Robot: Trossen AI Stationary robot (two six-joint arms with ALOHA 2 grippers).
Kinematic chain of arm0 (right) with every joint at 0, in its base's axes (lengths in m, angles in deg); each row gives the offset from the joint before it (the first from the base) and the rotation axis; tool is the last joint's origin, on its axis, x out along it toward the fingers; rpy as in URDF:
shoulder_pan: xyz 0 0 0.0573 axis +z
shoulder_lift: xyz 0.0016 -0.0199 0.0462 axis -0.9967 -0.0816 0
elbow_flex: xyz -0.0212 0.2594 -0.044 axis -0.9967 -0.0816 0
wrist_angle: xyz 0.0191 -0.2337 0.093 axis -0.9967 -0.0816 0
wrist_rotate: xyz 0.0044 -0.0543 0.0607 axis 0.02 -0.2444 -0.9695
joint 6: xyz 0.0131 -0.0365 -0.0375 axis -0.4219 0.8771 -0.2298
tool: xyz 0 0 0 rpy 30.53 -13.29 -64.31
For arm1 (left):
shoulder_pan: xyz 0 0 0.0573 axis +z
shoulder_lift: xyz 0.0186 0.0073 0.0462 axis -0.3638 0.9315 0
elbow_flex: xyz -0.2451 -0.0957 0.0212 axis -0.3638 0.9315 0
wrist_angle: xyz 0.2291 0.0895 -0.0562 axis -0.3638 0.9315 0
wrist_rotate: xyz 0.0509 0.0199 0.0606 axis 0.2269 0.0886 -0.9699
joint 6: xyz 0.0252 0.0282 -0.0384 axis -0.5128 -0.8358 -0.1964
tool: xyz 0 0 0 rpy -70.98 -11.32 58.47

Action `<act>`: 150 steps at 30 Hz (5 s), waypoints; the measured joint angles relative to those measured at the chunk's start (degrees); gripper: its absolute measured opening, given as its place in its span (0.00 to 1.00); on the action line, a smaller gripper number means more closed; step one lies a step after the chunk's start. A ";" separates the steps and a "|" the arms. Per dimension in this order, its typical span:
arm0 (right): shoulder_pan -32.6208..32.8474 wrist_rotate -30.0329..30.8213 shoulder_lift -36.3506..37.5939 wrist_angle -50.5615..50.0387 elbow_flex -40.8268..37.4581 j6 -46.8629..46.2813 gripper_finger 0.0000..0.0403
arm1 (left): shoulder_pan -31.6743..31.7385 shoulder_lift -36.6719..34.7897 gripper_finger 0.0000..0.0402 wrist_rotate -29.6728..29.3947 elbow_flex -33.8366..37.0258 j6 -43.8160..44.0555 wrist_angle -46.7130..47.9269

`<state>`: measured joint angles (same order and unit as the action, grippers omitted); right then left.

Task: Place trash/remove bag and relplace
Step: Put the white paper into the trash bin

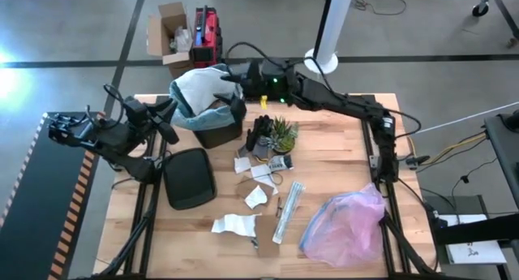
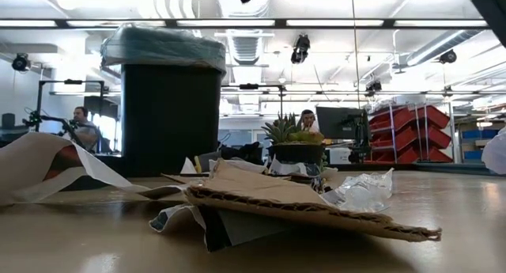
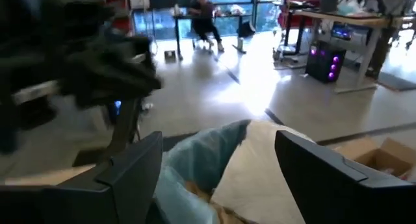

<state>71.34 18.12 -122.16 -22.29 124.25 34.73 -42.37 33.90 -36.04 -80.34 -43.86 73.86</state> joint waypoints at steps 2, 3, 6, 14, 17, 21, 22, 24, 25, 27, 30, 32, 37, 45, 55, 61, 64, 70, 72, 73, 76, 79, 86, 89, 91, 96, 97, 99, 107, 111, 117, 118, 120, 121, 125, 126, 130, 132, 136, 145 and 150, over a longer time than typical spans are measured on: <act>1.04 2.38 0.59 -2.06 0.12 1.72 0.68 | 0.00 -0.28 0.19 0.03 0.00 -0.18 -0.02; 1.14 3.51 0.70 -3.61 0.05 1.88 0.67 | 0.00 -0.42 0.19 0.01 0.00 -0.18 0.00; 1.50 7.94 0.20 -3.67 -0.02 0.41 0.61 | 0.00 -0.80 0.19 0.00 0.00 -0.18 0.00; 0.29 17.78 -0.06 5.61 -2.46 -0.25 0.30 | 0.00 -1.88 0.19 0.00 -0.07 0.28 -1.18; -1.89 17.85 -0.05 10.23 -2.99 -1.46 0.13 | 0.00 -2.34 0.19 0.01 -0.37 0.36 -2.26; -4.79 17.13 -1.81 12.40 -3.37 -4.93 0.03 | 0.00 -2.48 0.19 0.00 -0.72 0.48 -3.07; -5.23 17.14 -2.78 12.96 -3.38 -5.83 0.04 | 0.00 -2.42 0.19 0.00 -0.72 0.48 -3.14; -5.97 16.86 -4.47 13.24 -3.25 -7.07 0.04 | 0.00 -2.42 0.19 0.01 -0.72 0.47 -3.06; -6.16 16.69 -5.38 13.34 -2.81 -7.27 0.04 | 0.00 -2.32 0.19 0.01 -0.72 0.48 -3.09; -6.33 15.96 -7.30 13.68 -1.75 -7.44 0.01 | 0.00 -2.14 0.19 -0.01 -0.57 0.48 -3.11; -6.58 15.21 -9.70 12.42 -0.86 -8.69 0.01 | 0.00 -1.59 0.19 0.00 -0.44 0.52 -3.06; -6.65 13.93 -10.88 10.07 -0.49 -10.27 0.01 | 0.00 -1.32 0.19 0.02 -0.42 0.65 -3.06; -6.51 10.45 -11.47 3.26 0.13 -13.54 0.00 | 0.00 -1.04 0.19 -0.01 -0.07 0.69 -2.90; -6.15 6.65 -11.22 -3.24 1.54 -14.79 0.00 | 0.04 -0.43 0.19 -0.06 1.51 2.36 -2.61; -4.64 6.63 -7.79 -8.36 8.24 -7.14 0.00 | 0.04 -0.22 0.19 2.36 1.11 3.75 -2.71; -1.94 6.80 -5.07 -15.76 9.86 1.35 0.00 | 0.04 -0.71 0.19 2.98 0.96 3.82 -2.96; 0.58 6.25 -2.43 -20.39 9.91 8.50 0.00 | 0.04 -0.78 0.19 7.06 0.94 4.08 -3.43; 6.41 6.33 -0.16 -38.28 9.29 15.74 0.00 | 0.02 0.44 0.19 23.93 0.96 9.54 -3.60; 8.39 5.84 -0.14 -42.45 9.07 15.96 0.00 | 0.04 1.83 0.19 27.31 0.98 12.83 -3.59; 9.16 4.46 -0.05 -43.66 8.85 16.35 0.00 | 0.02 2.88 0.19 29.40 0.98 14.33 -3.54; 11.20 -1.92 0.17 -45.09 6.32 17.62 0.00 | -0.20 6.33 0.19 35.64 1.01 18.41 -3.34; 13.34 -7.12 -0.15 -43.96 1.32 18.72 0.00 | -1.19 10.36 0.19 41.60 1.03 22.56 -2.37; 18.53 -8.58 -0.20 -40.35 -9.79 13.34 0.00 | -6.75 19.91 0.22 51.29 1.14 28.78 2.88; 21.23 -8.68 -0.16 -34.23 -14.78 8.80 0.00 | -10.92 24.03 0.24 52.87 1.36 30.04 3.91; 23.08 -8.73 -0.16 -30.47 -17.72 4.95 0.00 | -14.12 26.22 0.26 52.78 1.36 30.43 3.34; 27.67 -8.65 -0.16 -20.39 -23.77 -5.43 0.05 | -21.35 32.57 0.31 50.71 1.36 34.83 1.98; 28.52 -8.66 -0.16 -18.66 -24.69 -7.40 0.08 | -22.45 33.78 0.32 50.68 1.35 36.14 0.92; 30.12 -8.48 -0.16 -14.51 -26.33 -11.64 0.13 | -24.20 36.21 0.35 50.50 1.33 37.38 -0.93; 34.58 3.58 -0.16 -11.09 -30.36 -20.69 0.37 | -25.97 45.32 0.45 45.07 1.36 31.40 -10.90; 34.79 3.83 -0.16 -10.96 -31.16 -24.01 0.44 | -25.70 48.57 0.48 44.20 1.36 28.80 -14.30; 34.73 4.01 -1.78 -10.76 -31.38 -24.73 0.46 | -25.15 51.62 0.48 44.22 1.33 28.15 -9.32; 34.75 4.03 -2.11 -10.33 -31.30 -24.65 0.46 | -25.16 52.37 0.48 44.24 1.36 28.19 -7.92; 34.84 4.03 -3.22 -11.09 -31.39 -24.09 0.46 | -25.09 53.78 0.49 44.32 1.44 28.04 -6.73; 34.86 4.02 -3.99 -10.81 -31.41 -24.05 0.46 | -25.09 54.64 0.49 44.31 1.44 27.58 -7.09; 34.88 4.27 -6.04 -10.71 -31.41 -25.26 0.46 | -25.09 58.49 0.49 44.93 1.44 25.35 -10.26; 34.84 4.23 -6.39 -10.70 -31.41 -26.01 0.46 | -25.07 59.24 0.49 44.72 1.44 25.55 -10.27; 34.82 3.99 -6.63 -10.83 -31.41 -26.42 0.46 | -24.36 61.79 0.49 43.03 1.44 27.91 -9.87; 34.83 3.99 -6.61 -11.00 -31.39 -25.42 0.46 | -24.03 62.77 0.49 42.69 1.44 28.68 -10.22; 34.39 3.64 -6.60 -14.00 -31.39 -25.32 0.46 | -23.64 63.92 0.47 42.84 1.46 29.18 -9.75; 34.23 0.12 -4.28 -21.99 -31.31 -21.96 0.46 | -23.39 61.83 0.44 41.61 1.44 28.02 -8.91; 32.92 -1.37 -5.49 -22.29 -31.41 -19.19 0.46 | -23.32 61.43 0.44 39.99 1.44 22.09 -8.57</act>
<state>104.26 16.75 -127.65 -44.57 92.83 15.54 -65.69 95.32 3.94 -78.90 -21.77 65.28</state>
